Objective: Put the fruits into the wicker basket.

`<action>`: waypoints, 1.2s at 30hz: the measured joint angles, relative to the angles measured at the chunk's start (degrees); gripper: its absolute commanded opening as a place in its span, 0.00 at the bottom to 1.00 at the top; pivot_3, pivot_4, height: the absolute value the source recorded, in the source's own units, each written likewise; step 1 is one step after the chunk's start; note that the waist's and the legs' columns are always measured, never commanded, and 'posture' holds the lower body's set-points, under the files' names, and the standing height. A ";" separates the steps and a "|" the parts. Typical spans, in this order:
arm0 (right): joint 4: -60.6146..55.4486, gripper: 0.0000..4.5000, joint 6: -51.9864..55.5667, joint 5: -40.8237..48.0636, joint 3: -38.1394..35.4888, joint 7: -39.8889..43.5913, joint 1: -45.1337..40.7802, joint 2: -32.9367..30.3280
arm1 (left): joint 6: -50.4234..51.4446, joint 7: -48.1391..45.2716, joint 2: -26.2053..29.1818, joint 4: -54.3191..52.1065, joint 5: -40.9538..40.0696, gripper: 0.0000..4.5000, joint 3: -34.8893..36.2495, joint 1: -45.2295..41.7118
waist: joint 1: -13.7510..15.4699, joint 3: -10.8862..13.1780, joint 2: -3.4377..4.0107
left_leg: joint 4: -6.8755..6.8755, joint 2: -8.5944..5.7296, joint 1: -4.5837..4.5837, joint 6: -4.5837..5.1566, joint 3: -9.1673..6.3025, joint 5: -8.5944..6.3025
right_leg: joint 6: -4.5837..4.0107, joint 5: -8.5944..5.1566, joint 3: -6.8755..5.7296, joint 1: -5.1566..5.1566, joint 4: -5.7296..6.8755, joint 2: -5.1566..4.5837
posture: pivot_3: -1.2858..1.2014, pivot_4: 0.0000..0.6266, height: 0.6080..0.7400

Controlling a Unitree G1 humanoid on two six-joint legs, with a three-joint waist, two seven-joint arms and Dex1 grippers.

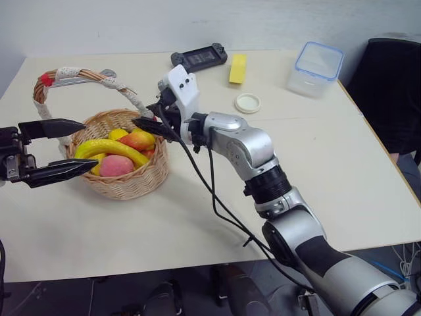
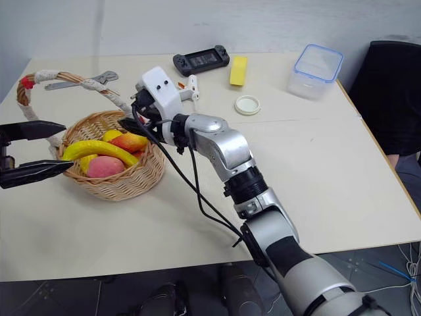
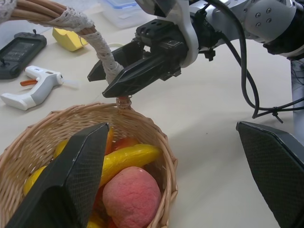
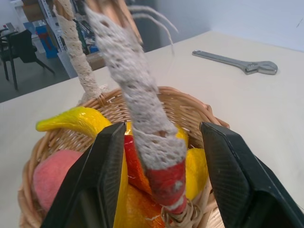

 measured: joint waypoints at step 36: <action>-40.42 0.28 7.73 11.84 -39.81 9.76 48.86 -46.86 | -3.46 -1.54 -17.89 4.93 0.01 1.00 -32.61 -29.67 | 3.95 0.13 0.23 | 0.16 -0.06 0.36 0.02 -0.03 0.11 | 0.27 0.01 0.14 0.49 -0.04 0.16 | 0.52 0.24 1.00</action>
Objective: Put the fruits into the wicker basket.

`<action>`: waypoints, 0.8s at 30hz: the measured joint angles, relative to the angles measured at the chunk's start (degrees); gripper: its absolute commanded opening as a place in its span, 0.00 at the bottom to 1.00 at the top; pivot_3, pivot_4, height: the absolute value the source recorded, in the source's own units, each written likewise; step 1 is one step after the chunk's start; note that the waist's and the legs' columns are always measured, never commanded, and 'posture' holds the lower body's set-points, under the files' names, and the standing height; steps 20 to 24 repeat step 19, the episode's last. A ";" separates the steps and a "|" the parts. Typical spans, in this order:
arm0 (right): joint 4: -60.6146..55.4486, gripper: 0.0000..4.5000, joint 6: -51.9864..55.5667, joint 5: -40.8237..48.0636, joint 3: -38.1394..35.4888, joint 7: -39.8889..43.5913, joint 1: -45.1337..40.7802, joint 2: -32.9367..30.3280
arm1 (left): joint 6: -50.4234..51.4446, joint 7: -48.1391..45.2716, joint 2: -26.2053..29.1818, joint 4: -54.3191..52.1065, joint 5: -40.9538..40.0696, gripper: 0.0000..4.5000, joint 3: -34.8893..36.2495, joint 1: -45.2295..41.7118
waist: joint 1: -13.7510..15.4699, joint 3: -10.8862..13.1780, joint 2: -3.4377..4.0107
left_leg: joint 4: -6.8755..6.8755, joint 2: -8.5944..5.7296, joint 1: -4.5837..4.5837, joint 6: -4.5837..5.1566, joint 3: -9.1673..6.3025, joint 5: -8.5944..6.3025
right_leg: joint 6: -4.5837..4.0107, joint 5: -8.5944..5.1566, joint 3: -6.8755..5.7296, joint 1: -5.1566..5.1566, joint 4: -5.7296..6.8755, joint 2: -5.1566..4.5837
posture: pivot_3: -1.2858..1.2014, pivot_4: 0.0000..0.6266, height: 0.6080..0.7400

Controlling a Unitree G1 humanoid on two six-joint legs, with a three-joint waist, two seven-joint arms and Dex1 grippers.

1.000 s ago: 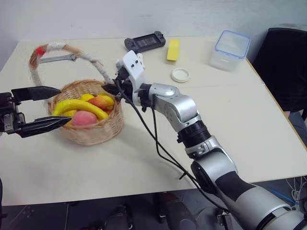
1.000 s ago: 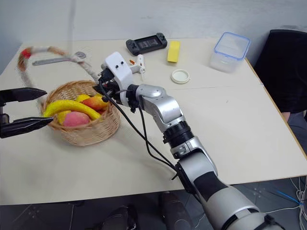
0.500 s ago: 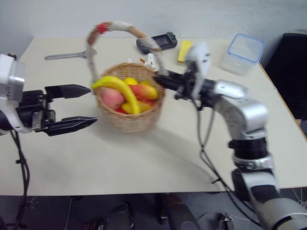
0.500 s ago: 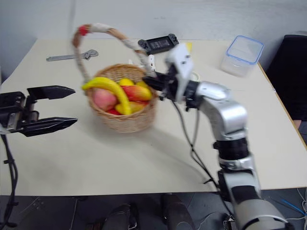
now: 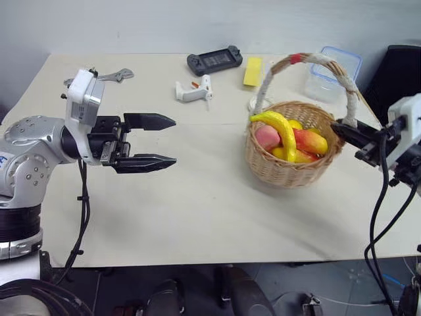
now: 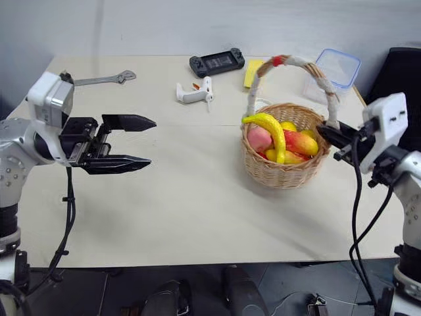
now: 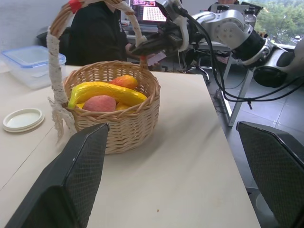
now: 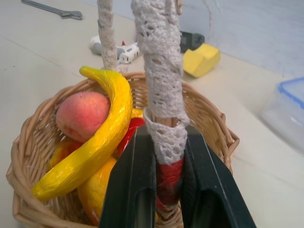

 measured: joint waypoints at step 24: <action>14.50 0.99 8.54 9.43 -37.45 29.73 30.69 -25.82 | -5.87 -3.95 -4.23 10.91 7.04 1.00 -3.02 -5.73 | 0.31 0.09 -0.05 | -0.14 -0.03 0.98 0.67 -0.07 -0.27 | 0.60 0.06 0.12 1.42 -1.03 0.09 | 0.52 0.24 1.00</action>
